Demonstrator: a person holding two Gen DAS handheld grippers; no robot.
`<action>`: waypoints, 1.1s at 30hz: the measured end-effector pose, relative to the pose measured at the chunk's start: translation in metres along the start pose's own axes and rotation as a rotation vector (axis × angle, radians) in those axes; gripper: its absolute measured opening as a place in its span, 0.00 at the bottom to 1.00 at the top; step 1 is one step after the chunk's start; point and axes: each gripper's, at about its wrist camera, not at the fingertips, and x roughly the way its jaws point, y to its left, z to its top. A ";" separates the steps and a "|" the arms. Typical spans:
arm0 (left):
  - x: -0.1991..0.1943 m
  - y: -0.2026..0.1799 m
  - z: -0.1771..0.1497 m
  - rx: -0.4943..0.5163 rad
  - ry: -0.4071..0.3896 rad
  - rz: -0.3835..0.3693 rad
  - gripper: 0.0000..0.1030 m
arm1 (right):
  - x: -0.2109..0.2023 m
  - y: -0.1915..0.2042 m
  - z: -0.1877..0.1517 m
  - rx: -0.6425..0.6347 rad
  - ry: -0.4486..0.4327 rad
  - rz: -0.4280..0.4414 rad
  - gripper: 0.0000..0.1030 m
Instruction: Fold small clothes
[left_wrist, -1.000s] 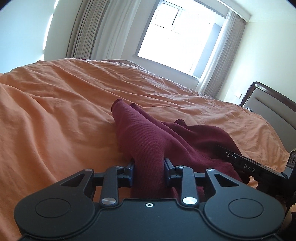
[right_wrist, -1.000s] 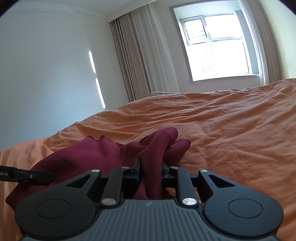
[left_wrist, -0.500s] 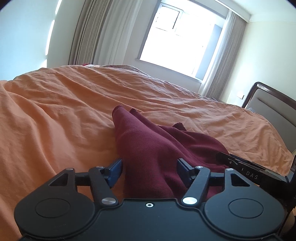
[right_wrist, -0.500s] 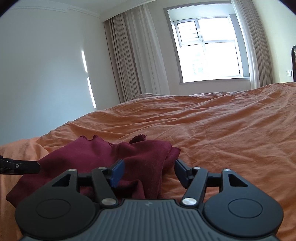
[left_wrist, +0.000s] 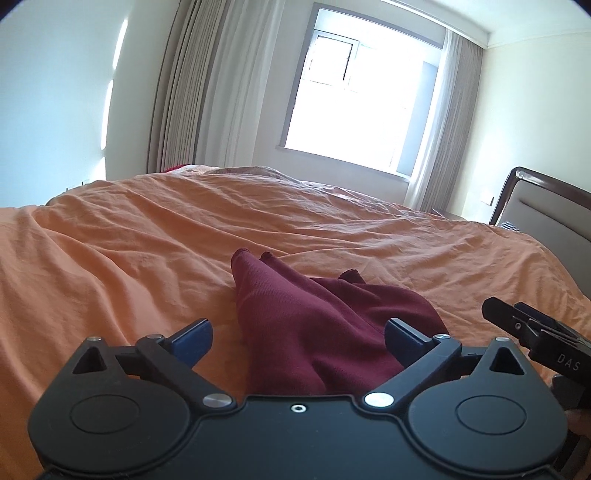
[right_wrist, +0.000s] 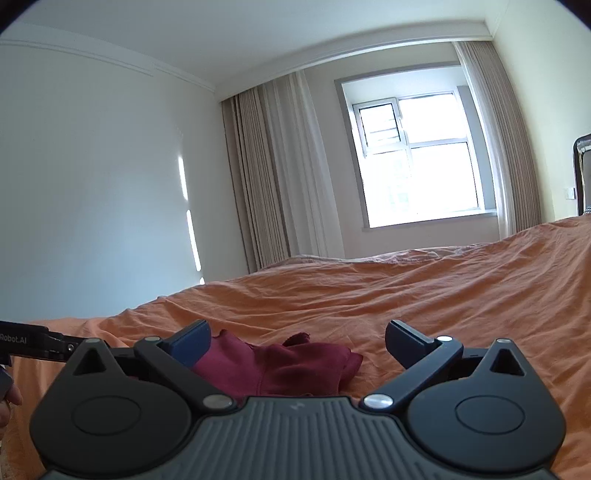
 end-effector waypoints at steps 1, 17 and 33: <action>-0.004 -0.001 0.000 0.003 -0.005 0.002 0.98 | -0.005 0.001 0.001 0.001 -0.004 0.007 1.00; -0.067 -0.013 -0.028 0.059 -0.039 0.042 0.99 | -0.086 0.026 -0.009 -0.023 -0.054 -0.005 1.00; -0.131 -0.006 -0.091 0.100 -0.130 0.104 0.99 | -0.164 0.063 -0.067 -0.040 -0.127 -0.054 1.00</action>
